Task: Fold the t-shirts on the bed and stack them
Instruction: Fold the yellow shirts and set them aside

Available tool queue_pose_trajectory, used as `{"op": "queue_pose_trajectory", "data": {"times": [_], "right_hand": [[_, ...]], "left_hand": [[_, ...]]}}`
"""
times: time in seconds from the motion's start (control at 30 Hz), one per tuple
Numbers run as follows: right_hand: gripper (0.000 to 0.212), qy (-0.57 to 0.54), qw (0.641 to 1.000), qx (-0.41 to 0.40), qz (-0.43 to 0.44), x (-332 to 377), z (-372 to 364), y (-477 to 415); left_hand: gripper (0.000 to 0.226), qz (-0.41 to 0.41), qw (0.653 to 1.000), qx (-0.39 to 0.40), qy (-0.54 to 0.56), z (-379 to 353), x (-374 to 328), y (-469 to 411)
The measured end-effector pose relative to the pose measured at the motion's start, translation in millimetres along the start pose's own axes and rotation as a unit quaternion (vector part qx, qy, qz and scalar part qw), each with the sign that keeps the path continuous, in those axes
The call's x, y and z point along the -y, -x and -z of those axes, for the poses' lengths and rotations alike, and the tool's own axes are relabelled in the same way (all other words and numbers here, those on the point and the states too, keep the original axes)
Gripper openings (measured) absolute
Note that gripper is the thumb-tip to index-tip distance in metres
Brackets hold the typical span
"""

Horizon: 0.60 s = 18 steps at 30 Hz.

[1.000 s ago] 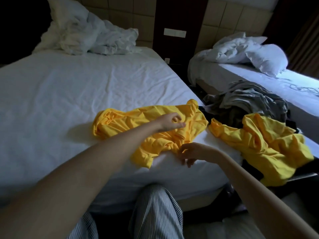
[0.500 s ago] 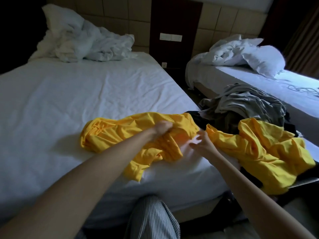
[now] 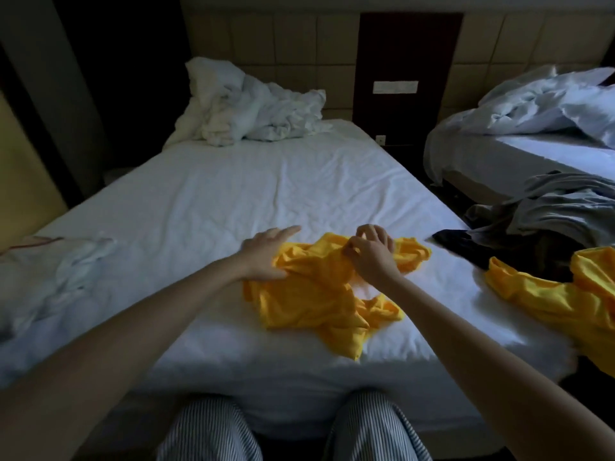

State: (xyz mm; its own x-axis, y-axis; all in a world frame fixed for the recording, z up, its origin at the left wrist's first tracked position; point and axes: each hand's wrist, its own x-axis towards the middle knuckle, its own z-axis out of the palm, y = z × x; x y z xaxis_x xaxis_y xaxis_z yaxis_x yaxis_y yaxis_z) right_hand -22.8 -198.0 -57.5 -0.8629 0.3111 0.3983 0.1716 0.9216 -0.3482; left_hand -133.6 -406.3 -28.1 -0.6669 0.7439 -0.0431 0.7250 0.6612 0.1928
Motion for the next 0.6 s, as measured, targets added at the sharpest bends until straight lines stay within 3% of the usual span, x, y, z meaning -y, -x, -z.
{"op": "queue_pose_trajectory", "data": {"times": [0.1,0.17,0.23,0.33,0.4,0.5,0.6], "right_hand": [[0.023,-0.008,0.999,-0.03,0.033,21.7,6.6,-8.6],[0.022,-0.004,0.999,-0.021,0.037,25.3,13.0,-10.0],[0.023,0.014,0.999,-0.008,0.034,21.0,22.2,-6.8],[0.025,-0.032,0.999,0.026,0.019,10.6,37.5,-4.8],[0.029,-0.051,0.991,0.124,0.011,7.1,44.8,-5.7],[0.025,-0.018,0.971,0.236,0.033,9.8,45.4,-8.2],[0.023,-0.023,0.967,0.252,0.033,23.3,59.8,-13.0]], "left_hand": [[0.111,-0.065,0.998,0.002,0.0,-14.3,-34.4,-1.3],[0.084,-0.05,0.998,-0.034,0.005,-23.5,-47.3,-4.3],[0.047,-0.056,0.991,-0.089,0.084,-20.6,-49.5,-6.1],[0.028,-0.08,0.938,-0.172,0.29,1.6,-47.1,0.5],[0.014,-0.076,0.884,-0.225,0.403,22.3,-42.1,9.0],[0.033,-0.055,0.842,-0.254,0.472,55.6,-28.2,22.7],[0.031,-0.053,0.881,-0.25,0.397,80.5,-12.2,34.6]]}}
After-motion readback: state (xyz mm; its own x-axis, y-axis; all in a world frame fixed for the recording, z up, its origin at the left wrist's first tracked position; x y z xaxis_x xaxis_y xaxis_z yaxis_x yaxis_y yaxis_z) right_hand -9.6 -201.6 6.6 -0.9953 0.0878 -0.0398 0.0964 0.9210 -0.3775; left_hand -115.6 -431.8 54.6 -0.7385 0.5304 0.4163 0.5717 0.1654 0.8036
